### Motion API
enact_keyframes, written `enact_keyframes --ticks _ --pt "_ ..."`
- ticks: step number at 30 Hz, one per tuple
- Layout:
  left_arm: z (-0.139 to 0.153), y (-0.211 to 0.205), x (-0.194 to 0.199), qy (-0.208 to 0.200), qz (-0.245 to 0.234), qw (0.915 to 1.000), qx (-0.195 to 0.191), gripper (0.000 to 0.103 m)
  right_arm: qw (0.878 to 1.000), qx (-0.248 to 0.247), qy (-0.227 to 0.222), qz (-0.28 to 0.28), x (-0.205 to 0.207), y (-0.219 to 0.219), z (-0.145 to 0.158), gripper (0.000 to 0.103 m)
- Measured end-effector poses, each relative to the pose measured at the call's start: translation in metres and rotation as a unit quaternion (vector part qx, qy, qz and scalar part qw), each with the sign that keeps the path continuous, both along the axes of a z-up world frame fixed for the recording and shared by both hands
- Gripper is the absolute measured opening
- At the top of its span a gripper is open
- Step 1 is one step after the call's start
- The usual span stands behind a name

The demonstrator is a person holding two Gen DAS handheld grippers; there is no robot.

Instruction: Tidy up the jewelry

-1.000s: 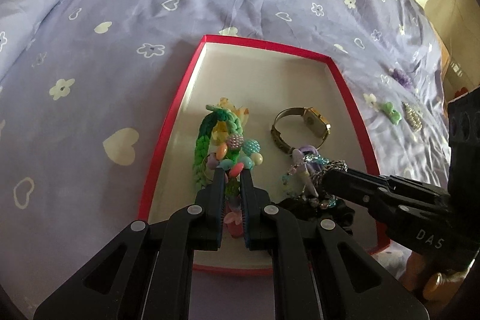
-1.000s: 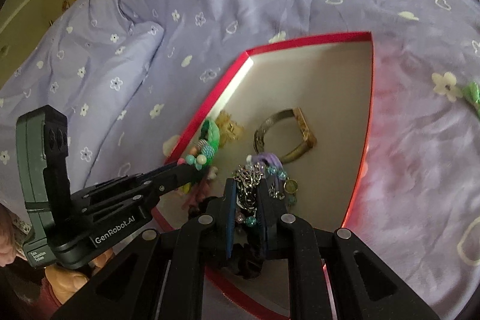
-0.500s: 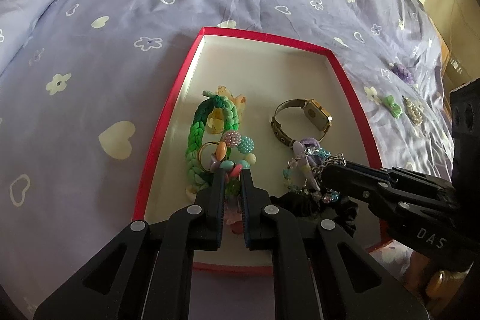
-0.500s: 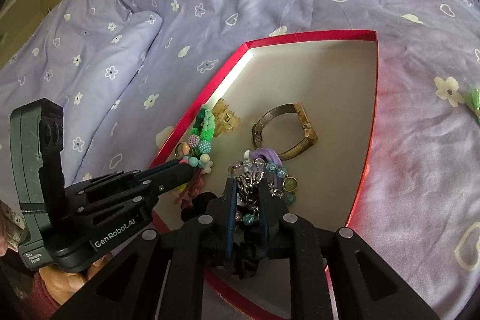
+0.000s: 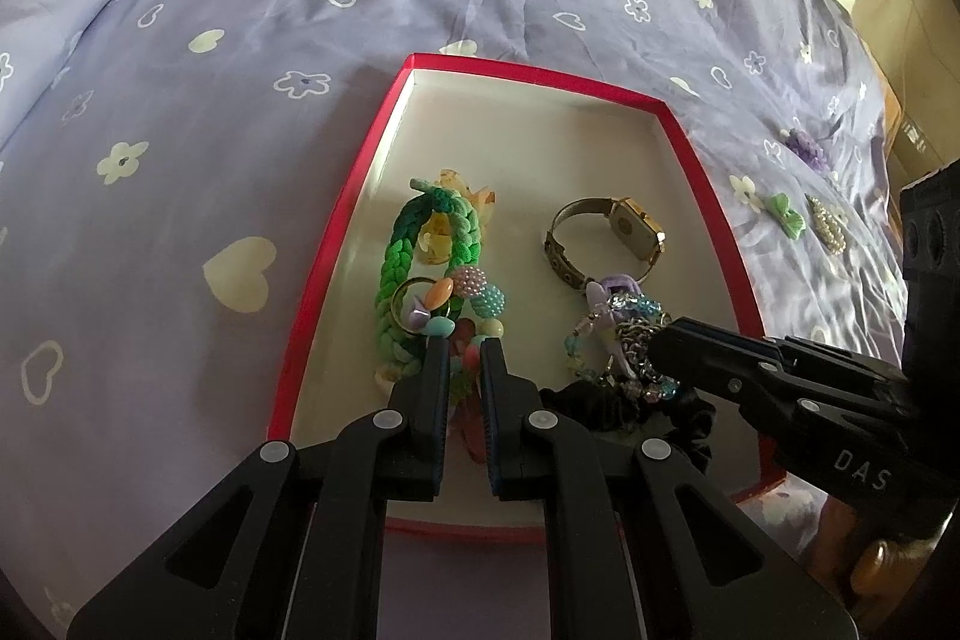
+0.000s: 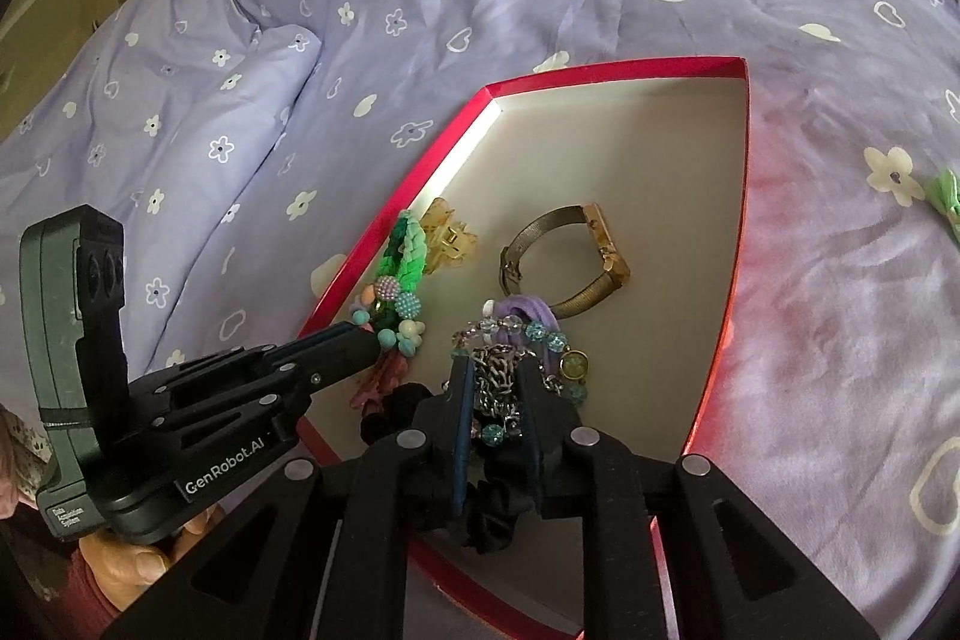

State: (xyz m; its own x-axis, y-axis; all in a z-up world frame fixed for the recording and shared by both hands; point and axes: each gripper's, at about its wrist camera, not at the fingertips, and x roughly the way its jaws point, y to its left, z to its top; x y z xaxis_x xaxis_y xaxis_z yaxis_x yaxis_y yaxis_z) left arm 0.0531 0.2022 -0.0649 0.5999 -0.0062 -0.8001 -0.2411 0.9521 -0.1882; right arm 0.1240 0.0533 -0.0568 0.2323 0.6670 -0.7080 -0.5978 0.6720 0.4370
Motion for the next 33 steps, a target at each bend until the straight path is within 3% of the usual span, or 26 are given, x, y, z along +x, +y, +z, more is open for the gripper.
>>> enact_keyframes --ticks 7,16,20,28,33 --pt "0.004 -0.002 -0.002 -0.001 -0.002 1.0 -0.001 0.014 1.0 0.006 0.0 -0.006 0.0 -0.004 0.003 0.02" --pt "0.019 -0.008 -0.012 -0.016 -0.001 0.9998 0.009 0.054 0.999 0.034 -0.023 -0.026 -0.004 -0.021 0.025 0.05" --pt "0.026 -0.007 -0.022 -0.023 0.004 0.9997 0.013 0.066 0.998 0.045 -0.036 -0.036 -0.008 -0.032 0.034 0.055" --pt "0.035 -0.005 -0.046 -0.031 0.024 0.9992 -0.007 0.076 0.996 0.065 -0.049 -0.044 -0.023 -0.051 0.041 0.077" --pt "0.04 -0.01 -0.06 -0.034 0.031 0.9988 -0.02 0.083 0.996 0.066 -0.043 -0.049 -0.033 -0.06 0.037 0.078"
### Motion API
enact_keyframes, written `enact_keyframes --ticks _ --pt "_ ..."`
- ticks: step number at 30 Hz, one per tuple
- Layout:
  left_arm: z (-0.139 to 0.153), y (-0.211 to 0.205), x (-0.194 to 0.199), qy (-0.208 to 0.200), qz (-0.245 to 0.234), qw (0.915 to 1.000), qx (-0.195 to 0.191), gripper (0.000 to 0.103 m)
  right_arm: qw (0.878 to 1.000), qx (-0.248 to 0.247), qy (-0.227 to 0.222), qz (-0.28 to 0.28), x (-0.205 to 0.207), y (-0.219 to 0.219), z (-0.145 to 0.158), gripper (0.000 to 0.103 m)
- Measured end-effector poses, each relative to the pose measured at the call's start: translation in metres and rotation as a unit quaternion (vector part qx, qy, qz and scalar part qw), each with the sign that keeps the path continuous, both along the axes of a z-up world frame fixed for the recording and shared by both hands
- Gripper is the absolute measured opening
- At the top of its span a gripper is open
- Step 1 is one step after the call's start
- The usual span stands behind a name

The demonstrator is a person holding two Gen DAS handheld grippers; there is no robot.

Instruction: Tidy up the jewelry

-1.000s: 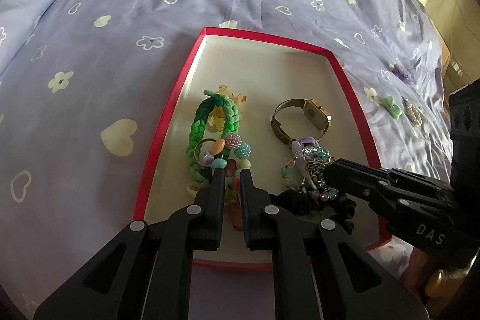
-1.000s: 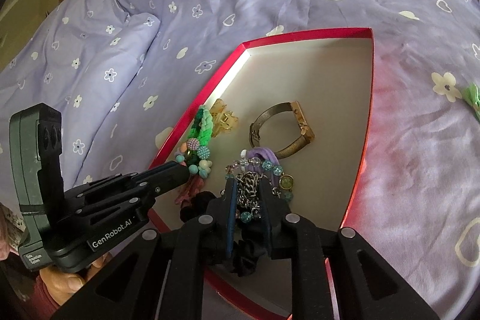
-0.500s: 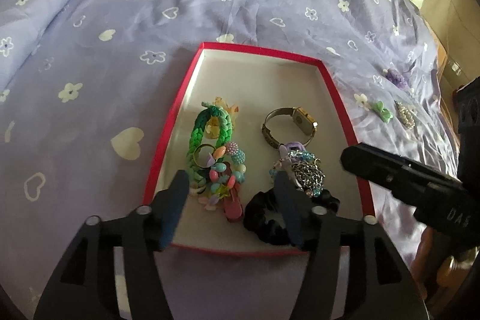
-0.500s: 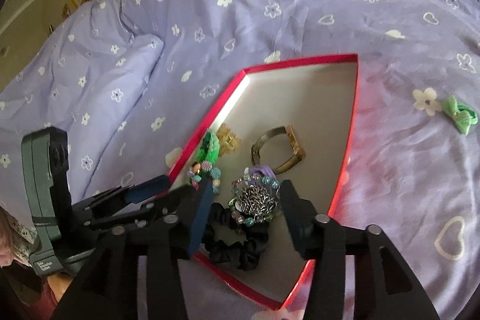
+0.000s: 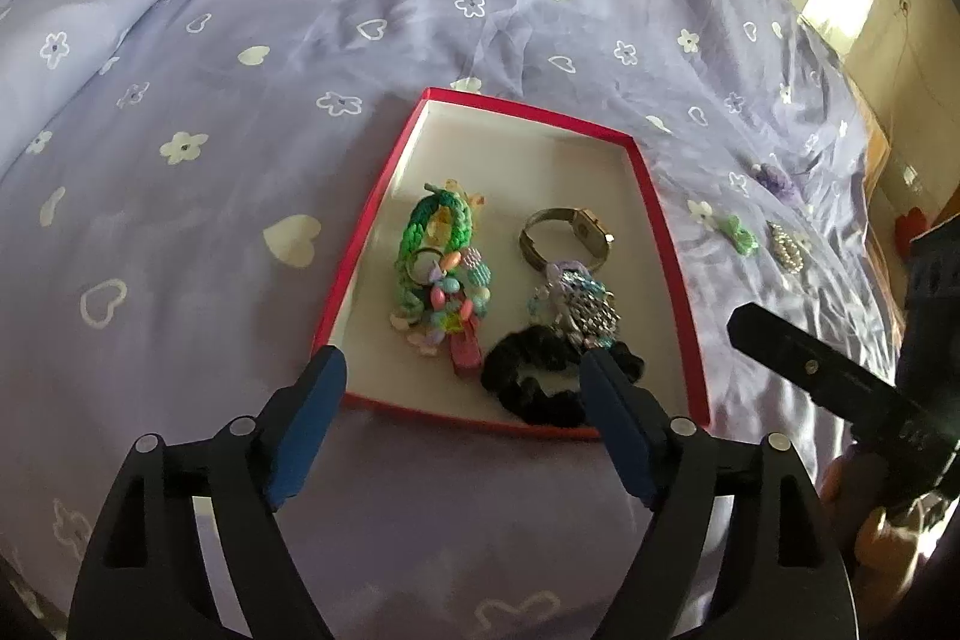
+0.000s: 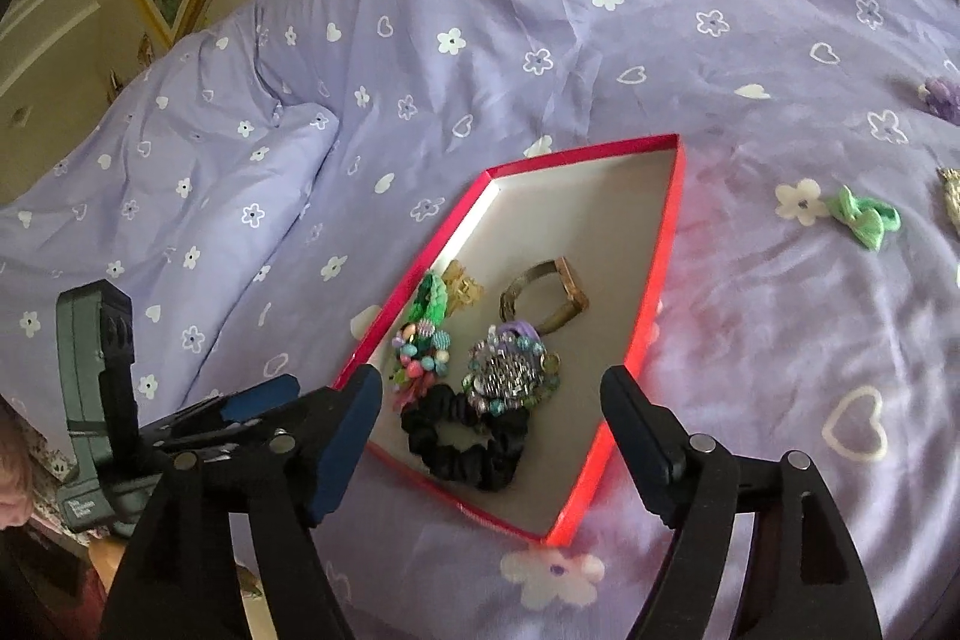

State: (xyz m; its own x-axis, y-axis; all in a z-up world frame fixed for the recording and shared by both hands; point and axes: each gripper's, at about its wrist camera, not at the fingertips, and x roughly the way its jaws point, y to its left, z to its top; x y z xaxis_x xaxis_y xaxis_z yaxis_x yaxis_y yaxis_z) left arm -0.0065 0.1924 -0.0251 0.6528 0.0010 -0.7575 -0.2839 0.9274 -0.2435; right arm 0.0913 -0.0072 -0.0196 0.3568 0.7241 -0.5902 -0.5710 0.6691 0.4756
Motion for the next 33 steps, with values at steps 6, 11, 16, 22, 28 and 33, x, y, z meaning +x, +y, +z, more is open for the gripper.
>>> enact_keyframes --ticks 6,11,16,22,28,33 --pt "0.004 -0.01 -0.017 -0.003 0.007 0.9999 0.012 0.09 1.0 0.003 -0.009 -0.004 -0.021 -0.013 0.004 0.082" --pt "0.006 -0.015 -0.039 -0.011 0.028 0.9987 0.041 0.09 0.998 -0.001 -0.063 -0.009 -0.047 -0.024 0.013 0.086" --pt "0.015 -0.019 -0.058 -0.016 0.035 0.9972 0.065 0.091 0.994 -0.007 -0.104 -0.024 -0.069 -0.036 0.024 0.091" --pt "0.031 -0.03 -0.075 -0.037 0.04 0.9936 0.099 0.103 0.99 -0.027 -0.133 -0.031 -0.085 -0.044 0.038 0.099" --pt "0.021 -0.037 -0.078 -0.022 0.039 0.9924 0.115 0.103 0.991 -0.035 -0.127 -0.036 -0.094 -0.05 0.027 0.1" --pt "0.01 -0.038 -0.079 -0.01 0.047 0.9911 0.124 0.103 0.991 -0.046 -0.117 -0.041 -0.096 -0.052 0.012 0.1"
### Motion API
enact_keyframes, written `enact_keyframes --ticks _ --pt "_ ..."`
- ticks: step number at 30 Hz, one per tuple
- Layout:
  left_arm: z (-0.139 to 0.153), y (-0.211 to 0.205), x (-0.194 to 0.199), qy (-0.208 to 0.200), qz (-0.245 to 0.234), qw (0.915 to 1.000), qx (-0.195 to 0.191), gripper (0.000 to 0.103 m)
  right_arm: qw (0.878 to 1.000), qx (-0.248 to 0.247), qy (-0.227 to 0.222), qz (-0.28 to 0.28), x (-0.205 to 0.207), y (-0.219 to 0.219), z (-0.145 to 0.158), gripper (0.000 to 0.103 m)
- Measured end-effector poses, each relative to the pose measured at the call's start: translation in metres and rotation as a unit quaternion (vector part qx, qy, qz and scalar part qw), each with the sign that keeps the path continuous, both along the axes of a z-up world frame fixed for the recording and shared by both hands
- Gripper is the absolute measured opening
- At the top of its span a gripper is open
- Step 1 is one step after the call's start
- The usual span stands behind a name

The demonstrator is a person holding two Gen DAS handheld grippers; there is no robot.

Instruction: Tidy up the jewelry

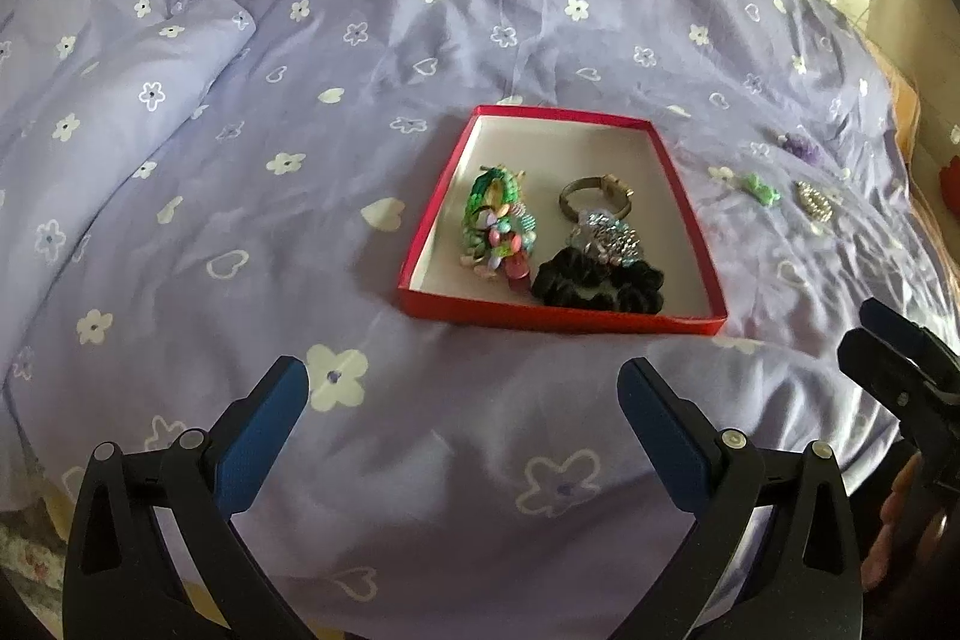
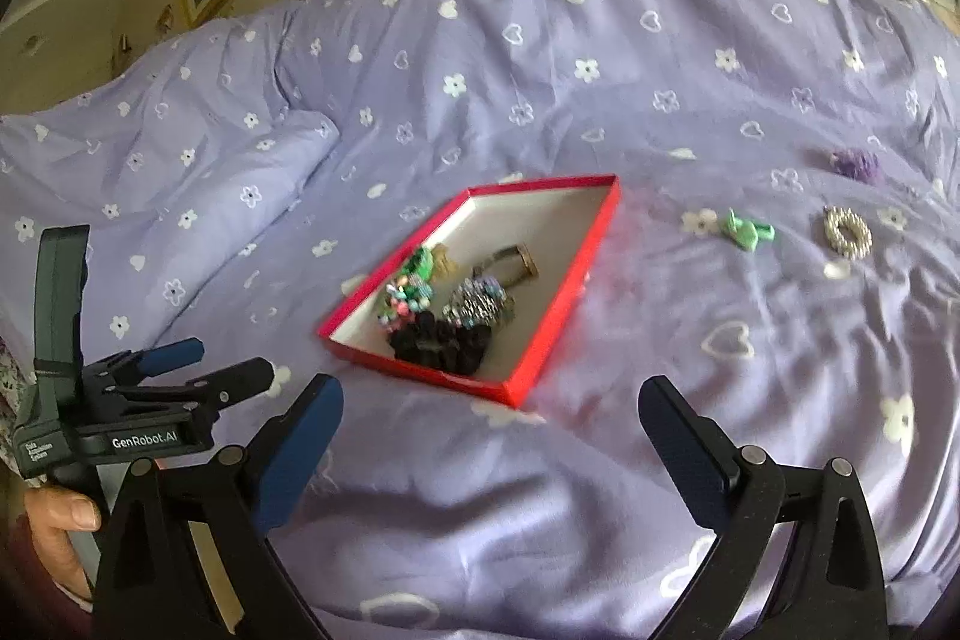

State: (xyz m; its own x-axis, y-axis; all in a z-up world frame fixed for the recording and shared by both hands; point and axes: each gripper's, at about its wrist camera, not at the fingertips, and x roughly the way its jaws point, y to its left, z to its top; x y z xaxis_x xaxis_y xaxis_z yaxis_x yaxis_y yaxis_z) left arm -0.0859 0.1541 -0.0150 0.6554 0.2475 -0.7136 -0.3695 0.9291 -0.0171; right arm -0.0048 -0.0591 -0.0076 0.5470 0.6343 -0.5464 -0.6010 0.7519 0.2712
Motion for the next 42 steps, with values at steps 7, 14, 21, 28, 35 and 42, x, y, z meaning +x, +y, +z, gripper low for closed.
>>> enact_keyframes --ticks 7,14,21,28,35,42 --pt "-0.004 -0.003 -0.003 0.002 0.01 0.9997 0.021 0.103 1.0 -0.006 0.008 -0.006 -0.001 -0.002 -0.01 0.1" --pt "0.0 -0.007 -0.006 -0.004 0.015 0.9991 0.04 0.103 1.0 -0.007 0.008 -0.004 -0.002 -0.001 -0.011 0.1" --pt "-0.001 -0.009 -0.005 -0.003 0.013 0.999 0.043 0.103 1.0 -0.008 0.011 -0.002 -0.003 0.002 -0.013 0.1" --pt "-0.001 -0.009 -0.004 -0.002 0.014 0.9989 0.045 0.103 1.0 -0.007 0.011 -0.002 -0.002 0.002 -0.013 0.1" --pt "-0.003 -0.009 -0.002 0.0 0.018 0.9988 0.046 0.103 1.0 -0.008 0.012 -0.003 -0.002 0.001 -0.012 0.1" --pt "-0.004 -0.008 -0.002 0.0 0.018 0.9988 0.046 0.103 1.0 -0.007 0.018 -0.004 0.0 0.002 -0.016 0.1"
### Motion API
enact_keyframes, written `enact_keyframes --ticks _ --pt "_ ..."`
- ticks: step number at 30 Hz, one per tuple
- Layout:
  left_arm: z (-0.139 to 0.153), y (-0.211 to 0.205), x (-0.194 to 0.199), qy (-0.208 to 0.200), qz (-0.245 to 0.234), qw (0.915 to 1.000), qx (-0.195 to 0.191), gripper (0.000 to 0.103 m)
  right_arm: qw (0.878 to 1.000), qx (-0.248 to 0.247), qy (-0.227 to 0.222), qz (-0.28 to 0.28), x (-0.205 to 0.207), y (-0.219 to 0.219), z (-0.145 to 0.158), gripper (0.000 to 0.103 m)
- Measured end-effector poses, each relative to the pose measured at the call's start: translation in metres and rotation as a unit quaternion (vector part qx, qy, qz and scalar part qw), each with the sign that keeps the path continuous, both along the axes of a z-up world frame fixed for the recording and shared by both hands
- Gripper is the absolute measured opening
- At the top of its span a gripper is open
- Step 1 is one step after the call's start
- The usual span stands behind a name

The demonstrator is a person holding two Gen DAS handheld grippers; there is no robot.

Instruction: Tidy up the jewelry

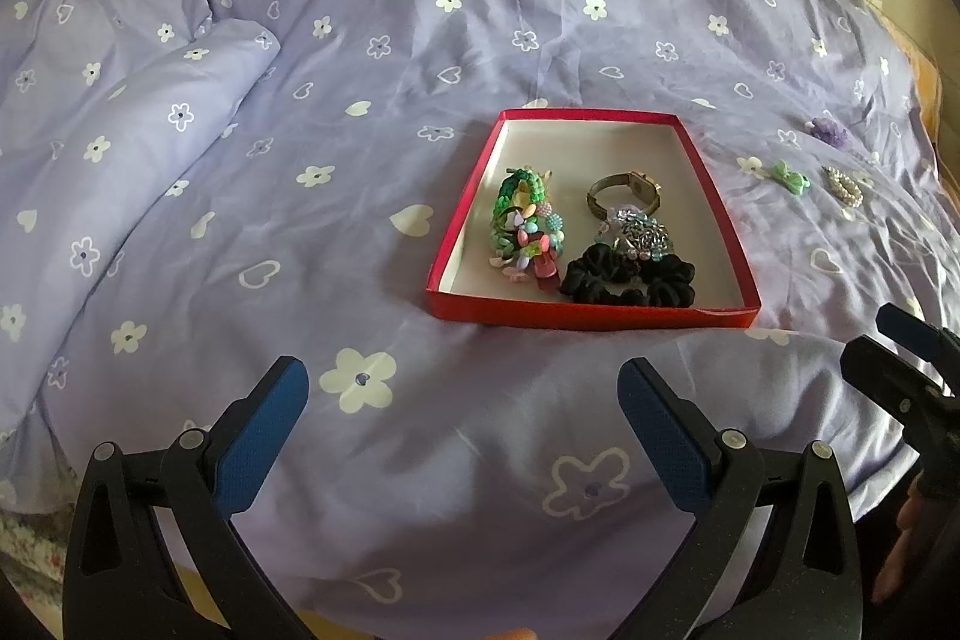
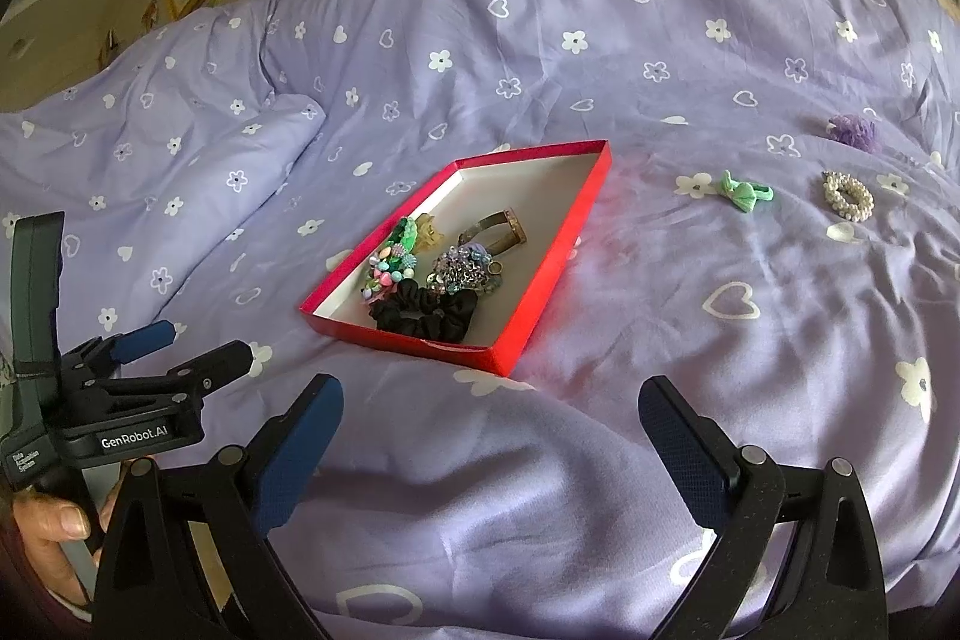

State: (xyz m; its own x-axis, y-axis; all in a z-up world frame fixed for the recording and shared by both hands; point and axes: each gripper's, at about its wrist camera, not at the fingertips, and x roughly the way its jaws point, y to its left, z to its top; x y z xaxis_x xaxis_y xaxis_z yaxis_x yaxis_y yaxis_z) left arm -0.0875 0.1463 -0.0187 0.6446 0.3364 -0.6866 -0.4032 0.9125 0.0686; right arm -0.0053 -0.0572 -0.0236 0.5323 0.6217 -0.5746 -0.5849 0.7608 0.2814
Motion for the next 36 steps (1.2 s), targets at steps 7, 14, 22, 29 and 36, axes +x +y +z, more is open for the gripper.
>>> enact_keyframes --ticks 7,14,22,29,36 --pt "0.002 0.0 -0.002 -0.006 0.001 1.0 0.005 0.103 1.0 0.001 -0.01 0.002 -0.001 0.001 0.004 0.1" --pt "0.008 -0.006 -0.003 -0.01 -0.002 0.9999 0.011 0.103 1.0 0.001 -0.021 0.003 -0.004 0.003 0.009 0.1" --pt "0.012 -0.008 -0.003 -0.014 -0.002 0.9998 0.014 0.103 1.0 -0.001 -0.025 0.001 -0.005 0.003 0.01 0.1" --pt "0.013 -0.01 -0.003 -0.015 -0.003 0.9997 0.019 0.103 0.999 -0.004 -0.033 0.003 -0.005 0.004 0.012 0.1" --pt "0.013 -0.01 -0.003 -0.016 -0.003 0.9997 0.02 0.103 0.999 -0.004 -0.032 0.003 -0.006 0.004 0.012 0.1"
